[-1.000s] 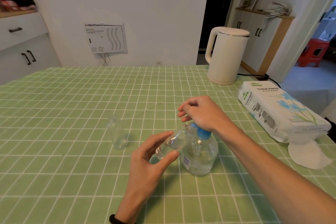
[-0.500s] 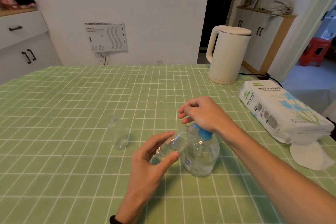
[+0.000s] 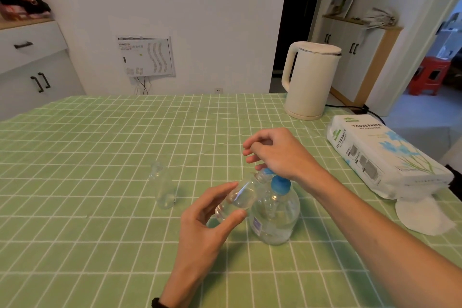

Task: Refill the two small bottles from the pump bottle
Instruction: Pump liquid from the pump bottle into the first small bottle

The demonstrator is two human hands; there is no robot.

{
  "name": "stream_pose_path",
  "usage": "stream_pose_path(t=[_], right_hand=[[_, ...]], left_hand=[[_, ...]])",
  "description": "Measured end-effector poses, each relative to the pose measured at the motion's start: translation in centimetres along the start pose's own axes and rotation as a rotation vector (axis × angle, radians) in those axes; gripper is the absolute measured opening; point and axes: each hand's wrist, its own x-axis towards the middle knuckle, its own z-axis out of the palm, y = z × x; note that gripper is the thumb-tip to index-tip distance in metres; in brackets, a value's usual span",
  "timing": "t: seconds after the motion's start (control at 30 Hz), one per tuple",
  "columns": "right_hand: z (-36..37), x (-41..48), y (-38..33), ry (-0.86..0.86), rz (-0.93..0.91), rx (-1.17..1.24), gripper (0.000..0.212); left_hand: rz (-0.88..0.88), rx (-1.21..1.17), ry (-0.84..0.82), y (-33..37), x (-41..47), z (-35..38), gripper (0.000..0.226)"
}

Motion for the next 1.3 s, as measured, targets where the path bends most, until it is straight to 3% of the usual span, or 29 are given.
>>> stream_pose_path(t=[0.27,1.3], right_hand=[[0.5,0.1,0.8,-0.051,0.073,0.001,0.028],[0.0,0.0,0.0,0.015,0.007,-0.100,0.021]], left_hand=[[0.002,0.031,-0.015,-0.4,0.0,0.0,0.049],[0.012,-0.006,-0.002,-0.2,0.1,-0.1,0.049]])
